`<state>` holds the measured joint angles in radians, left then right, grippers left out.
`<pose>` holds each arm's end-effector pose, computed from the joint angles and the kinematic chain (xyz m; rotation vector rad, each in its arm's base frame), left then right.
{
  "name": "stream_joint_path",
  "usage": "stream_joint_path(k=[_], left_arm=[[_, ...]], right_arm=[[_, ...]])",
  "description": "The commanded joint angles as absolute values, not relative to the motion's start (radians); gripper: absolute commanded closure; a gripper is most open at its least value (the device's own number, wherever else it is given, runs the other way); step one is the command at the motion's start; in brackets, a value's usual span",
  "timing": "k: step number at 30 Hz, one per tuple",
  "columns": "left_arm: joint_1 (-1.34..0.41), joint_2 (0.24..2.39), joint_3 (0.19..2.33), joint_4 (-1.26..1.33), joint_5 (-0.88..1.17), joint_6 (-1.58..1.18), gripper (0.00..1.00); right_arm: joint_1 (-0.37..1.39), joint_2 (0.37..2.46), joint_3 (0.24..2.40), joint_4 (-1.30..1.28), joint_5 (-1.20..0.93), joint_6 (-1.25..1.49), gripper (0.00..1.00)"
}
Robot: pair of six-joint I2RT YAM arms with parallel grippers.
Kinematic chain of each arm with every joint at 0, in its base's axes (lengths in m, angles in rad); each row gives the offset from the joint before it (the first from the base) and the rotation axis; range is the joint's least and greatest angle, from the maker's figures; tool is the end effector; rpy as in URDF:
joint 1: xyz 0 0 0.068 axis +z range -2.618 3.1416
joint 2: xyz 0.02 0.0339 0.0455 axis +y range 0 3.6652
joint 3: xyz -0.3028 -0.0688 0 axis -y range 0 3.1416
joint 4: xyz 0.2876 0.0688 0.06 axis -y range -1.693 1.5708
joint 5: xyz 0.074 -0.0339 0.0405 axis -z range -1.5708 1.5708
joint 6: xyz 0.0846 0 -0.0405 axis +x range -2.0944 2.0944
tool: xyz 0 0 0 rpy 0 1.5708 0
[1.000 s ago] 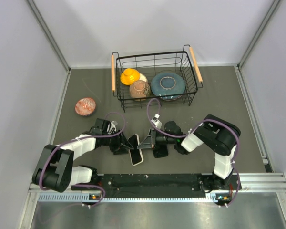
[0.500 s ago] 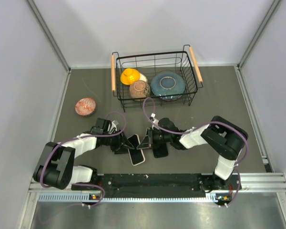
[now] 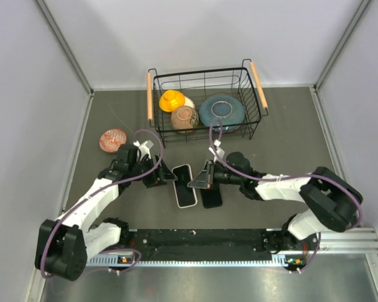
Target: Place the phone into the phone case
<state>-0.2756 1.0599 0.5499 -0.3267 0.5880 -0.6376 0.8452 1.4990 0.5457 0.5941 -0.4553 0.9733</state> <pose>0.2268 -0.1129 0.1824 -0.1646 2.5236 -1.1085 0.2072 0.2896 0.1630 -0.2159 2.2638 1.5468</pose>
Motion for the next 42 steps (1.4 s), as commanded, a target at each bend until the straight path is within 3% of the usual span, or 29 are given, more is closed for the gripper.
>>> stream_joint_path(k=[1,8,13,14,15,18,19,22,23,26,27,36,42], left_arm=[[-0.272,1.013,0.560,-0.263,0.734,-0.610,0.29],[-0.272,0.911,0.460,0.084,0.923,-0.826,0.31],[-0.270,0.887,0.391,0.267,0.971,-0.932,0.41],[-0.271,0.887,0.382,0.290,0.983,-0.966,0.45],[-0.272,0.890,0.361,0.357,0.992,-0.985,0.57],[-0.272,0.899,0.328,0.437,1.023,-1.048,0.75],[-0.272,0.900,0.327,0.449,1.026,-1.052,0.85],[-0.272,0.911,0.325,0.462,1.031,-1.058,1.00],[-0.270,0.914,0.327,0.463,1.032,-1.058,1.00],[-0.272,0.916,0.334,0.463,1.032,-1.052,1.00],[-0.270,0.916,0.340,0.463,1.031,-1.049,1.00],[-0.272,0.951,0.374,0.440,1.017,-1.014,1.00],[-0.272,0.971,0.390,0.408,1.016,-0.986,1.00]], right_arm=[[0.827,1.390,0.522,0.817,-0.500,0.988,1.00],[0.827,1.414,0.463,1.148,-0.523,1.110,1.00],[0.827,1.488,0.439,1.336,-0.522,1.193,1.00],[0.825,1.496,0.439,1.341,-0.522,1.207,1.00],[0.825,1.503,0.440,1.345,-0.519,1.207,1.00],[0.825,1.514,0.434,1.358,-0.514,1.213,1.00],[0.825,1.519,0.436,1.355,-0.518,1.216,0.97],[0.825,1.519,0.440,1.338,-0.538,1.216,0.82],[0.825,1.517,0.437,1.333,-0.543,1.216,0.69],[0.825,1.513,0.426,1.284,-0.567,1.204,0.49],[0.830,1.513,0.410,1.282,-0.575,1.204,0.47],[0.856,1.508,0.333,1.321,-0.574,1.213,0.47],[0.880,1.522,0.341,1.312,-0.561,1.219,0.56]])
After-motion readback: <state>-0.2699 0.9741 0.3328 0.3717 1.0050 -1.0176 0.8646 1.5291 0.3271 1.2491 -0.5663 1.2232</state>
